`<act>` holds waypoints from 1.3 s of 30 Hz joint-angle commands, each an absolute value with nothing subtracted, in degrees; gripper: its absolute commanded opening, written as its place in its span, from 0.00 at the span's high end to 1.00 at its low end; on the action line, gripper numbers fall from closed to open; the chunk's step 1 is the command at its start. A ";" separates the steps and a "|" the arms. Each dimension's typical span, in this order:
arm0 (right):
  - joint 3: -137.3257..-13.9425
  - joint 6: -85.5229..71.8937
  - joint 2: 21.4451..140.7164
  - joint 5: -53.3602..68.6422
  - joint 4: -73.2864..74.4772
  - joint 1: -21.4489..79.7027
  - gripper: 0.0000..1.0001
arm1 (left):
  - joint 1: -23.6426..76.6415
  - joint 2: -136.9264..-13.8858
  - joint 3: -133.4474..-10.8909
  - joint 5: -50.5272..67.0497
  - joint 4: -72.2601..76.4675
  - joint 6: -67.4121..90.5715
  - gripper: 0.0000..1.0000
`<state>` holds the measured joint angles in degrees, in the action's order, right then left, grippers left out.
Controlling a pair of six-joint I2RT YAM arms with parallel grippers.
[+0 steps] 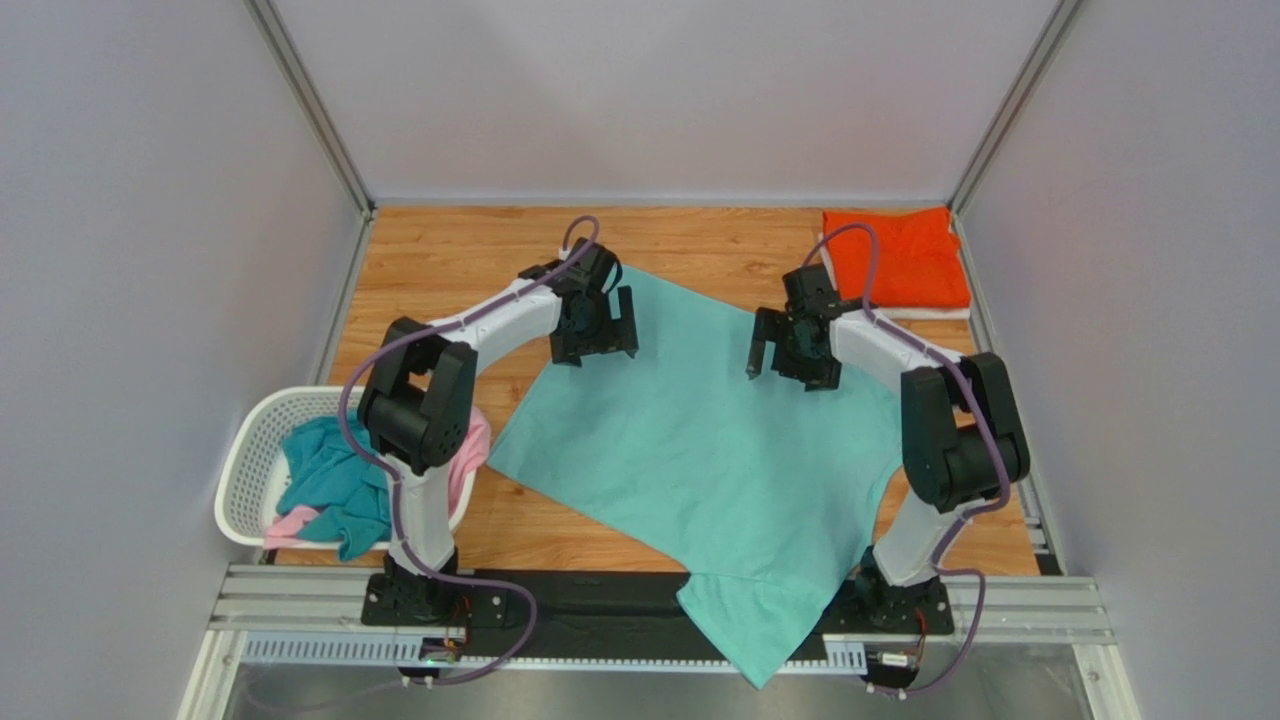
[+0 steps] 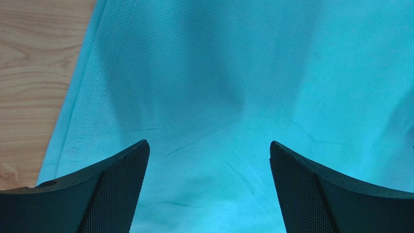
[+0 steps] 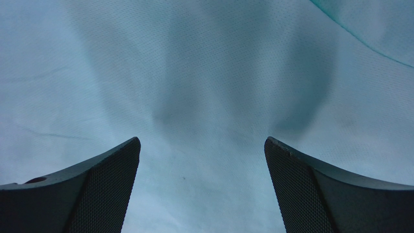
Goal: Fold and stack the t-shirts
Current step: Flatten the tshirt out
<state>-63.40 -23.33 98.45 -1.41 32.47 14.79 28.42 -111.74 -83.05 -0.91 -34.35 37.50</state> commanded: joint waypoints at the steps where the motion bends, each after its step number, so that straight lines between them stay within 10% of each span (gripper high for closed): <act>1: -65.83 -24.61 102.90 -0.88 28.83 14.68 0.00 | 28.04 -112.67 -83.50 -1.65 -33.31 38.67 0.00; 26: -105.63 -20.66 130.69 4.40 37.96 24.08 0.00 | 17.75 -102.13 -70.83 -15.65 -41.22 41.14 0.00; 39: -90.37 -20.74 110.86 -5.53 39.90 23.20 0.00 | 17.93 -95.01 -74.36 -11.78 -42.36 39.55 0.00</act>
